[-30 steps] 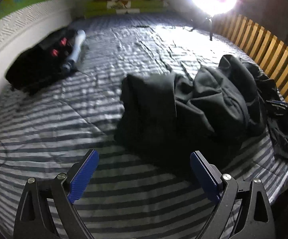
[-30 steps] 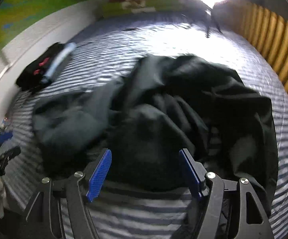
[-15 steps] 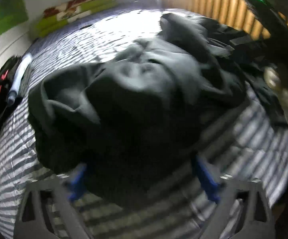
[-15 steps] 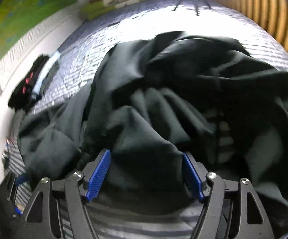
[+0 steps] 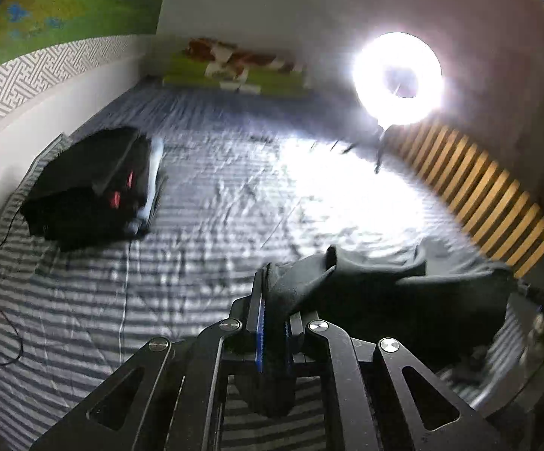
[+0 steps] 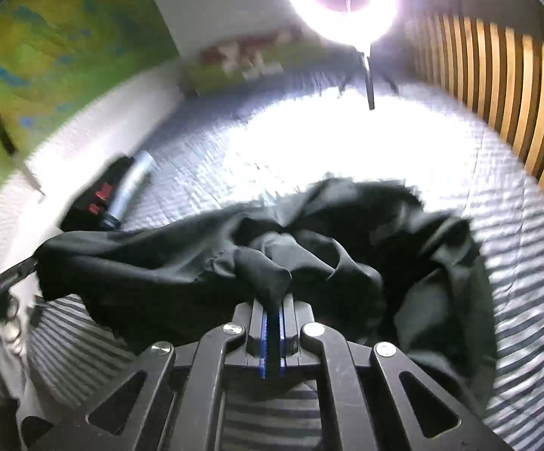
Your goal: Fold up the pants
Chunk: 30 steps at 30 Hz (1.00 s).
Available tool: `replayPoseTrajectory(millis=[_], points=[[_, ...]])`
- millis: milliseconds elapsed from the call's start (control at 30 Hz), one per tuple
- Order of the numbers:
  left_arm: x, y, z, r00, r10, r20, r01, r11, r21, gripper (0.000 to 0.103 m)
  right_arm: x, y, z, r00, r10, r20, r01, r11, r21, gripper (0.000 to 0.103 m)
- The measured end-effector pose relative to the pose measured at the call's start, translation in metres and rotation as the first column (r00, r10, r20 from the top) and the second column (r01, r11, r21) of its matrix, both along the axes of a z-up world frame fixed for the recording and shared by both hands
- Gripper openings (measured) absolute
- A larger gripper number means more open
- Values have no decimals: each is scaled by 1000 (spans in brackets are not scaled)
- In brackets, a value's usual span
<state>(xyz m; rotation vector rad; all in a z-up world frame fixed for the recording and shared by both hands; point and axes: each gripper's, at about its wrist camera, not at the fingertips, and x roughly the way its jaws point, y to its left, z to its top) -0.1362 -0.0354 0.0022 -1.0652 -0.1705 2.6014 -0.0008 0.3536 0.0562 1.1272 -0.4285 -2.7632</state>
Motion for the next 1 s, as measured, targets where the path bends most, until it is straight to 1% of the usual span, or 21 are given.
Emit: replayPoseTrajectory(millis=[67,100,167,200,233,267,300,333,367,433,467,500,567,600,633,667,733,800,900,933,1000], points=[[-7,-1,16,1000,-10,-5,10,1000,25,7,12,2,29,997,-4,-71,4,1000,-6,4],[-15,3,22,1000,-8,-8,8,1000,19,8,11,1,38,996,-7,-93,7,1000,-1,4],[-42,15,24,1000,-7,-5,7,1000,-25,12,1,2,49,993,-21,-114,24,1000,20,4],[-57,22,21,1000,-5,3,5,999,-44,19,-13,2,50,993,-38,-114,42,999,35,4],[-72,31,15,1000,-5,12,6,997,-73,30,-26,3,47,993,-53,-103,59,997,48,4],[-96,42,3,999,28,26,-24,989,-145,58,-48,2,39,994,-74,-82,81,993,83,4],[-109,49,-7,998,63,28,-56,978,-199,77,-67,2,29,994,-90,-57,96,987,125,4],[-121,54,-15,996,87,30,-77,968,-238,77,-86,1,18,994,-104,-25,106,981,163,4],[-132,55,-25,994,102,45,-87,963,-255,77,-107,2,3,992,-128,15,122,972,200,6],[-137,55,-32,993,99,58,-84,970,-228,77,-143,10,-30,979,-167,113,137,962,238,9],[-132,55,-34,994,89,62,-75,975,-208,77,-156,16,-43,972,-180,152,141,961,237,10],[-126,56,-35,995,72,63,-58,978,-203,77,-157,23,-53,967,-191,166,151,963,223,15],[-115,57,-47,997,30,66,-15,978,-209,77,-155,35,-63,965,-196,172,164,969,183,26],[-106,60,-53,997,3,73,12,978,-206,77,-150,40,-66,967,-188,170,161,974,158,36],[-95,60,-61,996,-33,87,50,979,-199,77,-144,42,-66,969,-184,166,161,977,142,39],[-87,64,-72,992,-72,104,91,977,-195,77,-135,47,-66,971,-176,160,157,980,123,39],[-77,75,-89,980,-131,151,157,971,-178,77,-122,50,-67,974,-160,159,142,983,117,39],[-72,81,-106,967,-158,199,188,972,-143,77,-108,56,-66,976,-154,152,133,982,137,40],[-73,88,-129,950,-157,269,179,982,-59,77,-92,67,-68,975,-166,145,139,973,182,46],[-77,89,-139,946,-149,289,169,985,-45,77,-88,71,-68,974,-177,141,148,970,192,47],[-86,85,-153,951,-98,293,122,991,-62,77,-84,79,-65,971,-195,138,167,967,192,47]])
